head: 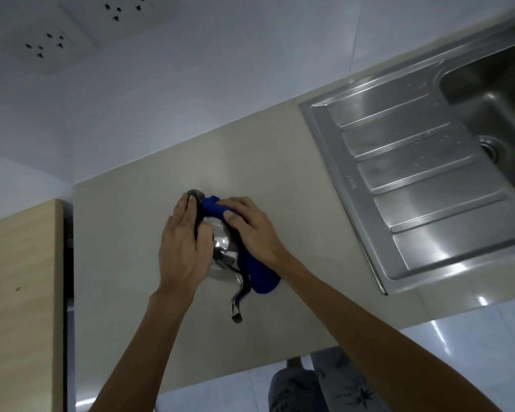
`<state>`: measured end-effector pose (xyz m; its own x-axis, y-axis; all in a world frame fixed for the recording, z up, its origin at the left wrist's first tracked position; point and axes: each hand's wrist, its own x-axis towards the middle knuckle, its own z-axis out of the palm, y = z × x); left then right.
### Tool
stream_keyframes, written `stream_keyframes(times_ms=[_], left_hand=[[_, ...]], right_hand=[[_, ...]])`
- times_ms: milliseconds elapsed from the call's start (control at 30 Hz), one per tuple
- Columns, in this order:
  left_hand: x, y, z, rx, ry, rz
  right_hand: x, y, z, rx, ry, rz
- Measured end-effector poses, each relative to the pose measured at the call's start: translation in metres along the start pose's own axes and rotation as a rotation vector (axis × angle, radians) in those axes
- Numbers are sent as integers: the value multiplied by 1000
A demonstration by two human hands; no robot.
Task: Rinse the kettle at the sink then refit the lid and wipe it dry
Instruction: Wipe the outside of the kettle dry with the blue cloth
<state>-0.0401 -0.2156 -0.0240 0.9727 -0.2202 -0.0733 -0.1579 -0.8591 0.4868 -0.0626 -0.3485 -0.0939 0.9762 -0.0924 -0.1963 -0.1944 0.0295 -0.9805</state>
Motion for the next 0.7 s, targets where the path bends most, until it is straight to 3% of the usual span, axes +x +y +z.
stream_keyframes(times_ms=[67,200,300,400,467,567,700], left_hand=[[1,-1,1,-5,9,2],[0,-1,2,-16,21,-8],[0,0,2,-36,32,-7],[0,-1,5,-62,58,-18],[0,-2,6,-85,74,-27],[-1,-2,8,-94,82,-20],[0,-2,9,-84,93,-22]], right_hand=[[2,2,0,-36,-18,-46],[38,16,-14,-11,-109,267],[33,22,-12,54,-47,338],[-15,25,3,253,128,247],[-52,32,18,256,193,127],[-60,34,22,167,194,43],[1,38,-4,130,97,132]])
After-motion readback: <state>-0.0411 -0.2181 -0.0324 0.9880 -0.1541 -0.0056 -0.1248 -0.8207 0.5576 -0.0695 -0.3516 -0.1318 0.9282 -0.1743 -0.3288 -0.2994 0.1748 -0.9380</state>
